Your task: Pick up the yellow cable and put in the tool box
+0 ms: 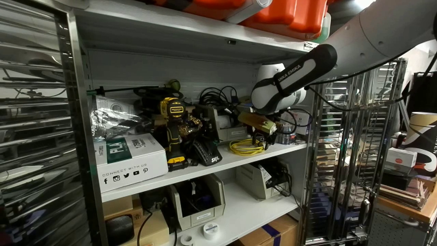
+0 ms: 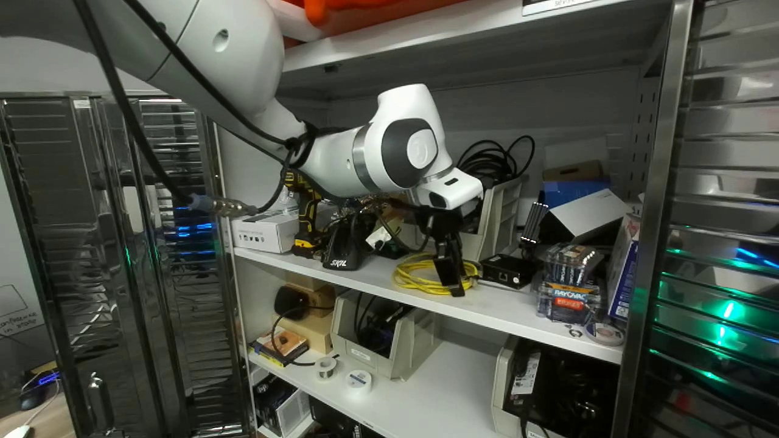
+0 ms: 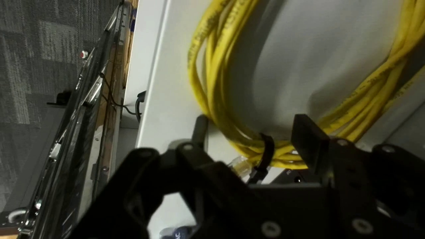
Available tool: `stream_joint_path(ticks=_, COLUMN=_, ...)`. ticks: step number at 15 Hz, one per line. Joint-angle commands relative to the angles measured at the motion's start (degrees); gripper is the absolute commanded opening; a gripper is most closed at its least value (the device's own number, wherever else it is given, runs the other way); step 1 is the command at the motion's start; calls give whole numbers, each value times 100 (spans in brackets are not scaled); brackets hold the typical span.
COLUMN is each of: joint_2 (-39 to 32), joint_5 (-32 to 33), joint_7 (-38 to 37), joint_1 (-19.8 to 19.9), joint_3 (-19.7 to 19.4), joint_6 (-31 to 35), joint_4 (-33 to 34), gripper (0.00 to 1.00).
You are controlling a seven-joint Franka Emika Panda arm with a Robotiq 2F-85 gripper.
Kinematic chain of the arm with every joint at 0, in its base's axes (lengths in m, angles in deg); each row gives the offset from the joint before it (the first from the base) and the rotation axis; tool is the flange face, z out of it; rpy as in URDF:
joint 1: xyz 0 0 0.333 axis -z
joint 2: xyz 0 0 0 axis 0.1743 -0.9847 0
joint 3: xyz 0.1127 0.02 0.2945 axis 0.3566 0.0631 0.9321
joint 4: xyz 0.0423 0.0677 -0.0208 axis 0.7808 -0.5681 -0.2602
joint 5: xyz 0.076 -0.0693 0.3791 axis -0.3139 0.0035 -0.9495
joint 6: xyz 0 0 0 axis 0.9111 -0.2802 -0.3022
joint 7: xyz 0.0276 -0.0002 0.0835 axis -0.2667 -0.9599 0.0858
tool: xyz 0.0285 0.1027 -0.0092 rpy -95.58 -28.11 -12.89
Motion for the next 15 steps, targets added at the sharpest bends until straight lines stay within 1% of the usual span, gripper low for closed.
stream_joint_path(ticks=1, joint_2=-115, joint_5=24, joint_7=-239, joint_1=-69, joint_3=15, joint_6=-496, joint_4=332, gripper=33)
stream_joint_path(ticks=5, joint_2=-3, joint_5=-316, joint_7=94, joint_1=69, joint_3=219, joint_6=-1082, joint_4=337, gripper=5)
stream_joint_path(ticks=6, joint_2=56, joint_5=-427, joint_7=181, joint_1=97, joint_3=274, joint_6=-1186, joint_4=302, gripper=3)
stream_joint_path(ticks=8, joint_2=258, joint_5=-659, joint_7=378, joint_1=131, joint_3=395, joint_6=-1224, joint_4=105, gripper=2)
stream_joint_path(ticks=9, joint_2=313, joint_5=-746, joint_7=447, joint_1=139, joint_3=431, joint_6=-1247, joint_4=51, gripper=6)
stream_joint_path(ticks=11, joint_2=534, joint_5=-798, joint_7=561, joint_1=101, joint_3=480, joint_6=-1053, joint_4=-245, gripper=6)
stream_joint_path(ticks=12, joint_2=757, joint_5=-760, joint_7=583, joint_1=54, joint_3=502, joint_6=-884, joint_4=-550, gripper=5)
stream_joint_path(ticks=13, joint_2=868, joint_5=-745, joint_7=604, joint_1=37, joint_3=527, joint_6=-794, joint_4=-701, gripper=5)
stream_joint_path(ticks=14, joint_2=1091, joint_5=-649, joint_7=593, joint_1=-6, joint_3=543, joint_6=-649, joint_4=-1001, gripper=3)
stream_joint_path(ticks=15, joint_2=1291, joint_5=-539, joint_7=550, joint_1=-51, joint_3=546, joint_6=-504, joint_4=-1268, gripper=3)
